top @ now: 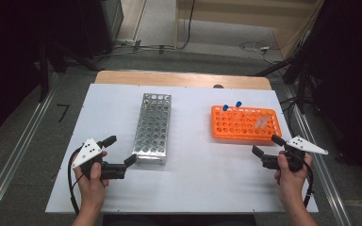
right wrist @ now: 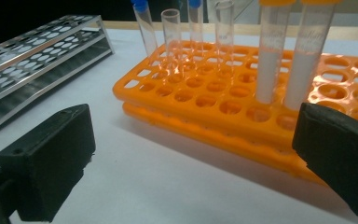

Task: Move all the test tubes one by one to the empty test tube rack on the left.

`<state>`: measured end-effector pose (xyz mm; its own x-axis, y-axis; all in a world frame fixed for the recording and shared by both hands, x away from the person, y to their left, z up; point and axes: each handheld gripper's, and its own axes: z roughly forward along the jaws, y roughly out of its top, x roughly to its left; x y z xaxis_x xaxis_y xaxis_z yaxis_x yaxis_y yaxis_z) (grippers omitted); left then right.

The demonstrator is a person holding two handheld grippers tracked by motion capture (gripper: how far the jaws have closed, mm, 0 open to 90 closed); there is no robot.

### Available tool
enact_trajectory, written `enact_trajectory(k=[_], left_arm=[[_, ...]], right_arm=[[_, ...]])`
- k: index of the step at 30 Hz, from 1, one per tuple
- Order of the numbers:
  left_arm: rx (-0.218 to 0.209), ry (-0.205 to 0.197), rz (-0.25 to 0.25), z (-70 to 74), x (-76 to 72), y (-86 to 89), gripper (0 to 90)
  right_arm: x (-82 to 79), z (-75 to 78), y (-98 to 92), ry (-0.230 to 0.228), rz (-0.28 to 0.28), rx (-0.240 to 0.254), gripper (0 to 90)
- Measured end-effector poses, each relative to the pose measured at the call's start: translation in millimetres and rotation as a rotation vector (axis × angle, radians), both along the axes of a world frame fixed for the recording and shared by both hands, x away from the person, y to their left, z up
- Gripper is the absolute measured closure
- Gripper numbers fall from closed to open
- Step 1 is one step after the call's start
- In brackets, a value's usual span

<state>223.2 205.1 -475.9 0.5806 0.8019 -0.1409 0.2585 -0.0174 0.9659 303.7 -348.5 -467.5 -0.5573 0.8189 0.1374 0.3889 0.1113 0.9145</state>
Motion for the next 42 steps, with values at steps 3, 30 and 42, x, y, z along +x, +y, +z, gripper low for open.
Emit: enact_trajectory(k=[3,30,42], left_arm=[[0.01,0.0,0.006,2.9,0.4,-3.5,0.0],[0.013,0.004,-0.024,5.7,3.5,-13.9,0.0],[0.017,0.009,-0.021,5.2,4.0,-14.3,0.0]], right_arm=[[3.9,7.0,-1.8,-0.008,-0.005,0.005,0.0],[69.0,-7.7,-20.7,0.077,-0.16,-0.052,62.2],[79.9,-20.0,-12.8,0.014,-0.169,-0.093,70.3]])
